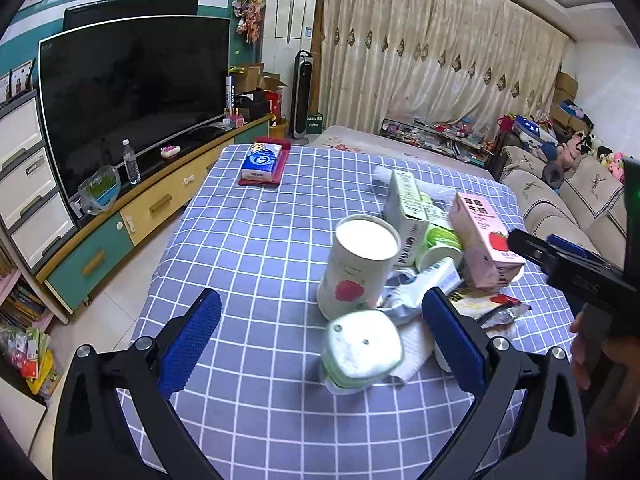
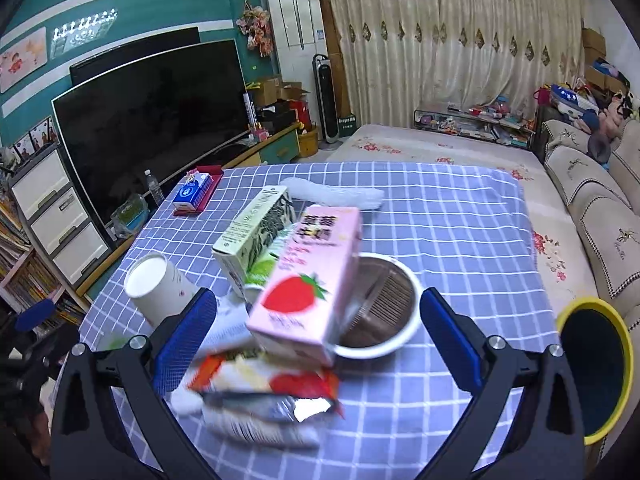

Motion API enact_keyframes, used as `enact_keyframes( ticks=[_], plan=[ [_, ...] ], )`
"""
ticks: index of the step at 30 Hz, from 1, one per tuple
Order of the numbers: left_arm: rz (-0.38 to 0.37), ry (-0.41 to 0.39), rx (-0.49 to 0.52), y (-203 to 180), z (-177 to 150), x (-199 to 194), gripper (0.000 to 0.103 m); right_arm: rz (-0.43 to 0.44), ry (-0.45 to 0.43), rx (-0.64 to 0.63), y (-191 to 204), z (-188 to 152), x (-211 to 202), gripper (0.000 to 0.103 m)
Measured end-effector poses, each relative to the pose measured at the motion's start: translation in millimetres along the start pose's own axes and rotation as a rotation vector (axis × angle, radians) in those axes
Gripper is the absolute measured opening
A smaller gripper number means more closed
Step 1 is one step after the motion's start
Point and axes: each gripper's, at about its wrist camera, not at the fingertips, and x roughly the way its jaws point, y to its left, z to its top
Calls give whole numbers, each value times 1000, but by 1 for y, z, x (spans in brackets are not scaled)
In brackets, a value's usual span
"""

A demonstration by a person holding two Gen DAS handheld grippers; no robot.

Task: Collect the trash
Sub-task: 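Reach the right gripper to the pink strawberry milk carton and grasp it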

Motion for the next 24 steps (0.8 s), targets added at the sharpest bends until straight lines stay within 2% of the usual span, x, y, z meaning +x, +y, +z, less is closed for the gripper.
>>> enact_keyframes(
  ticks=[5, 13, 16, 17, 18, 21, 24],
  plan=[
    [-4, 3, 1, 7, 2, 8, 99, -34, 26, 9, 7, 6, 26, 84],
    [-33, 33, -14, 16, -2, 30, 99, -96, 102, 8, 5, 20, 66, 79],
    [-33, 36, -22, 19, -4, 32, 99, -122, 118, 7, 5, 21, 76, 73],
    [-32, 36, -25, 21, -4, 33, 99, -125, 119, 8, 5, 21, 77, 66],
    [-31, 37, -28, 22, -4, 34, 99, -115, 130, 20, 3, 21, 78, 54],
    [-28, 36, -33, 25, -4, 35, 99, -113, 137, 38, -2, 20, 78, 47],
    [-30, 37, -37, 25, -6, 36, 99, -71, 135, 65, -6, 20, 71, 47]
  ],
)
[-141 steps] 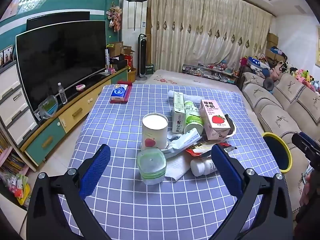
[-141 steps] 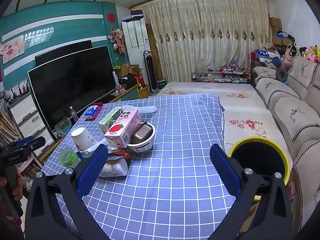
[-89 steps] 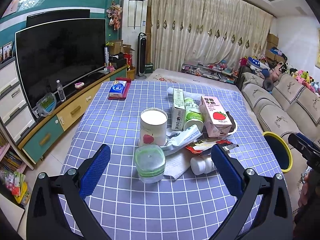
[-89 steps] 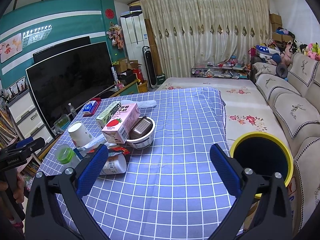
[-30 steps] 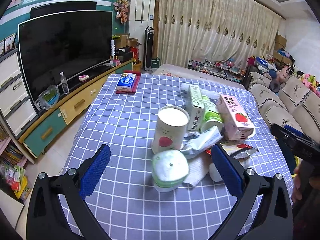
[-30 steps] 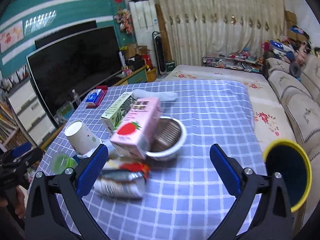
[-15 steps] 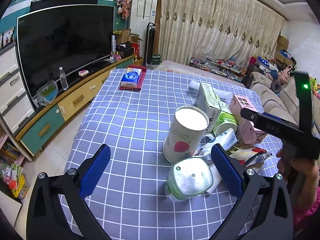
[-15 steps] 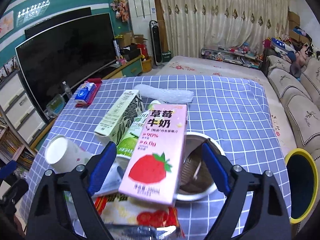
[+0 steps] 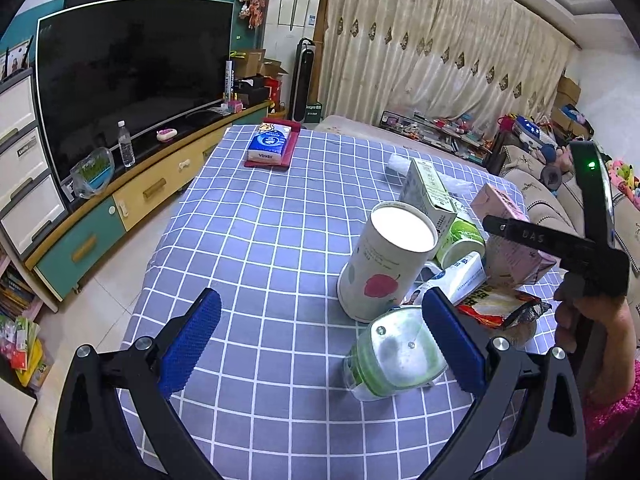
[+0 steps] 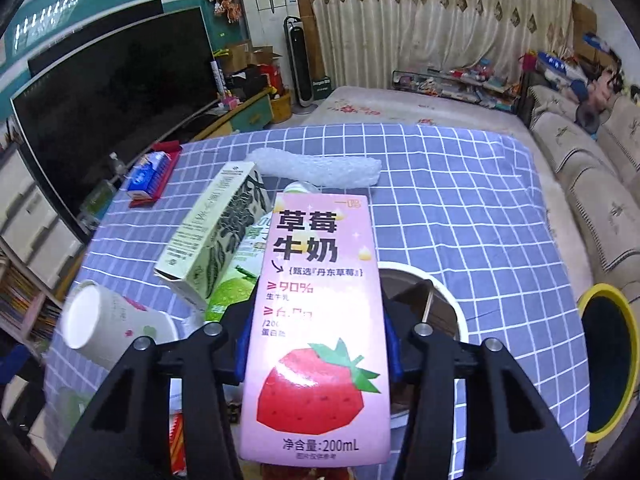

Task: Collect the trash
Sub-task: 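Reach the right gripper to the pink strawberry milk carton and grasp it, then carry the carton with the right gripper over the yellow bin and release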

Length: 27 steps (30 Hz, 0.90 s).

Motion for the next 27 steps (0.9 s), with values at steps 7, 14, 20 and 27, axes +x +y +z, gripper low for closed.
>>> enact_keyframes(
  ticks=[7, 14, 20, 27],
  plan=[
    [-3, 0, 10, -6, -2, -3, 99, 63, -68, -4, 0, 0, -41, 47],
    [-15, -19, 52, -25, 0, -13, 99, 44, -140, 23, -52, 2, -93, 47],
    [-55, -30, 90, -55, 2, -16, 99, -234, -75, 160, -194, -22, -107, 47],
    [-87, -3, 149, -106, -1, -7, 99, -357, 135, 316, -320, -77, -51, 47]
  ],
)
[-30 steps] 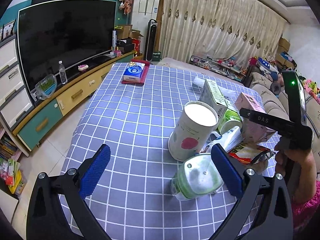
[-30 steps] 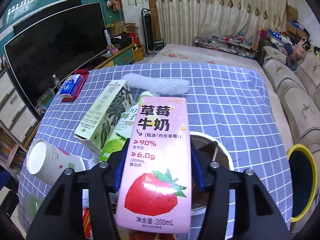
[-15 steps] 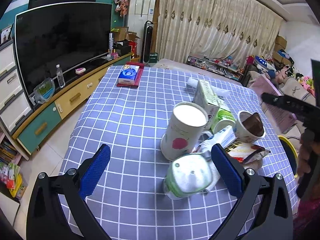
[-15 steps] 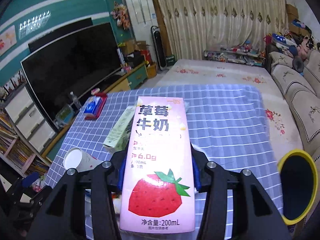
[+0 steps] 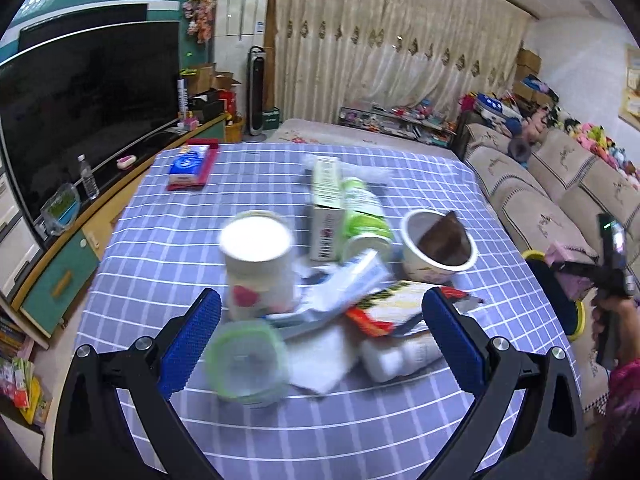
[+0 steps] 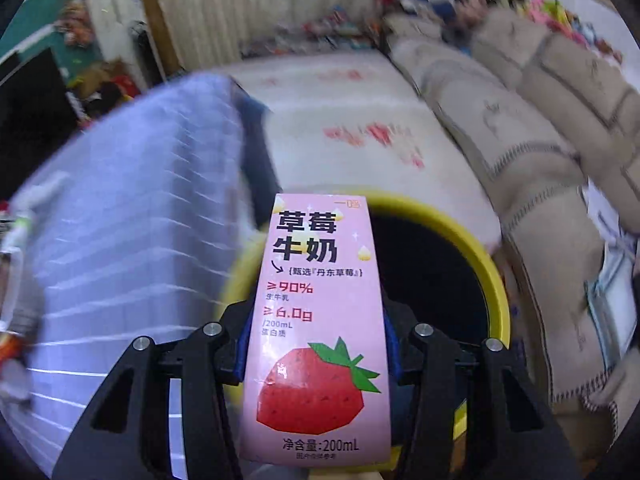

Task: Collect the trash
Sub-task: 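Carry the carton with the right gripper over the yellow bin and release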

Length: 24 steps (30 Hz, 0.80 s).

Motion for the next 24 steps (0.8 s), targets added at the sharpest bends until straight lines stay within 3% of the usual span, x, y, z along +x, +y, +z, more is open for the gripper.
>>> enact_keyframes(
  ticks=[6, 12, 17, 24],
  plan=[
    [-16, 11, 73, -48, 6, 8, 99, -7, 157, 32, -27, 0, 71, 48],
    [-42, 34, 121, -82, 7, 16, 99, -8, 241, 27, -36, 4, 100, 48],
    [-62, 52, 154, -100, 4, 22, 99, 0, 220, 34, -43, 5, 98, 49],
    [-107, 79, 190, -108, 18, 37, 99, 55, 72, 12, -24, -5, 34, 54]
  ],
)
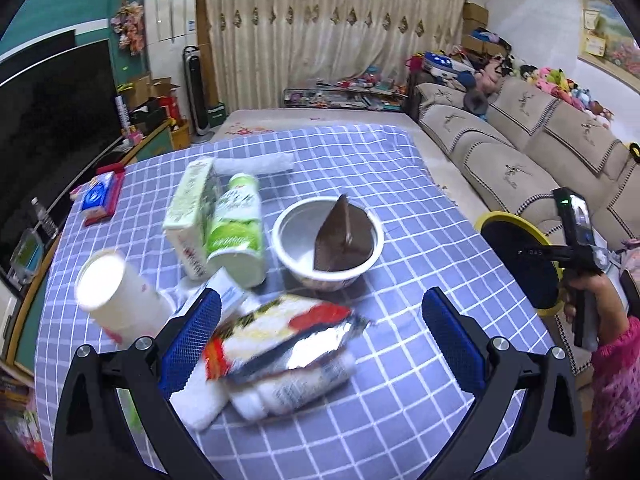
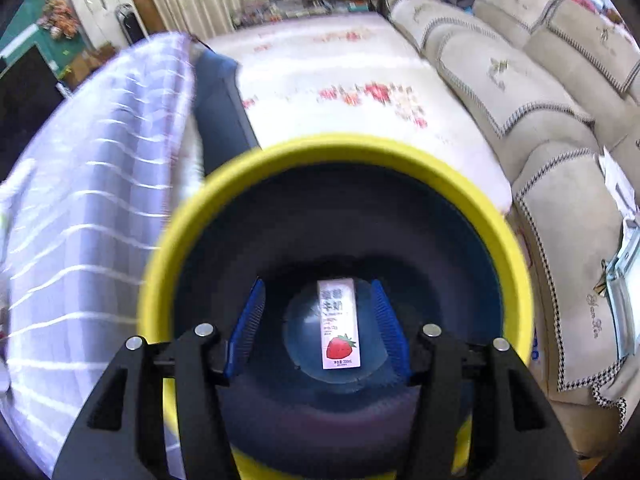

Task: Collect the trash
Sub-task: 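Carry the carton with the right gripper over the yellow bin and release, then grasp the brown foil tray from the white bowl with the left gripper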

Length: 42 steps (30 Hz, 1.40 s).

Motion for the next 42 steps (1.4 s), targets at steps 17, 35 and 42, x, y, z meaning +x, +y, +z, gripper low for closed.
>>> enact_keyframes(
  ticks=[17, 35, 42],
  plan=[
    [-30, 124, 86, -17, 58, 81, 58, 73, -150, -86, 35, -30, -72, 59],
    [-57, 150, 97, -17, 58, 88, 26, 112, -155, -91, 44, -32, -70, 60],
    [-39, 56, 112, -19, 70, 51, 26, 91, -202, -92, 44, -36, -87, 60]
  ],
)
